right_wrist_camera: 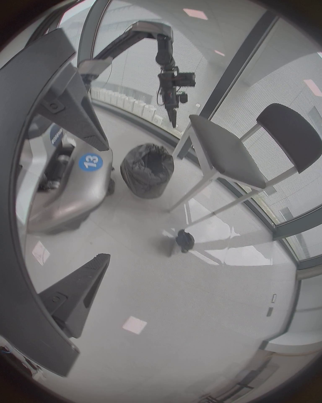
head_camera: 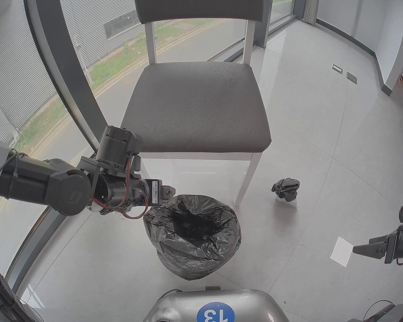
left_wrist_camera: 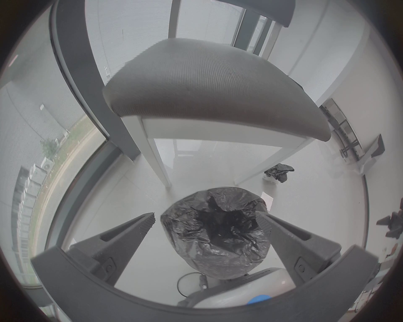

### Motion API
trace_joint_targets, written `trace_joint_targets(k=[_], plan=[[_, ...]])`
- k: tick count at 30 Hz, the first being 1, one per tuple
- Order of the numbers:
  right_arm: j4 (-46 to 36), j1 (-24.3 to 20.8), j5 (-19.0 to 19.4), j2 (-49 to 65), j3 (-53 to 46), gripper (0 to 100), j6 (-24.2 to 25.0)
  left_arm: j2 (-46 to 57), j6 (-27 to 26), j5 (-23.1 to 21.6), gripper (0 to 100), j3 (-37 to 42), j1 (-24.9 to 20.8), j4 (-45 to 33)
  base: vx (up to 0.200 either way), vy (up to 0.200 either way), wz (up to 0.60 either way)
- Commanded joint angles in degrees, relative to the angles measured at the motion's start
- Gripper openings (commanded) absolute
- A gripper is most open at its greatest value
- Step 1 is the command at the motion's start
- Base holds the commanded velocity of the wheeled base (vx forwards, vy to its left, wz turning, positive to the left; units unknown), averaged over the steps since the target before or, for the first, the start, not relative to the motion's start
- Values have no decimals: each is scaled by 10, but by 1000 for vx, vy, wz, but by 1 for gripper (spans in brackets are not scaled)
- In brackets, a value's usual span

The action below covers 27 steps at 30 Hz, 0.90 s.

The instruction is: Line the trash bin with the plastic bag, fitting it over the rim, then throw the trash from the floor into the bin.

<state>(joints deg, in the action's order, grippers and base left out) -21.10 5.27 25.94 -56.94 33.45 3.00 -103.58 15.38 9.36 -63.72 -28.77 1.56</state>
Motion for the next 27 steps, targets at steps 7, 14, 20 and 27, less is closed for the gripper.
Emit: trace_joint_targets(k=[7, 14, 20, 27], plan=[[186, 132, -8, -86, -81, 100, -92, 20, -35, 4, 100, 39, 0, 81, 0, 0, 0], [323, 155, -8, -178, -125, 100, -112, 29, -36, 2, 100, 38, 12, 85, 0, 0, 0], [481, 171, -26, -314, -167, 100, -205, 29, -36, 1, 100, 37, 42, 112, 0, 0, 0], [763, 165, -33, -513, -178, 100, -207, 27, -39, 4, 100, 30, 71, 123, 0, 0, 0]])
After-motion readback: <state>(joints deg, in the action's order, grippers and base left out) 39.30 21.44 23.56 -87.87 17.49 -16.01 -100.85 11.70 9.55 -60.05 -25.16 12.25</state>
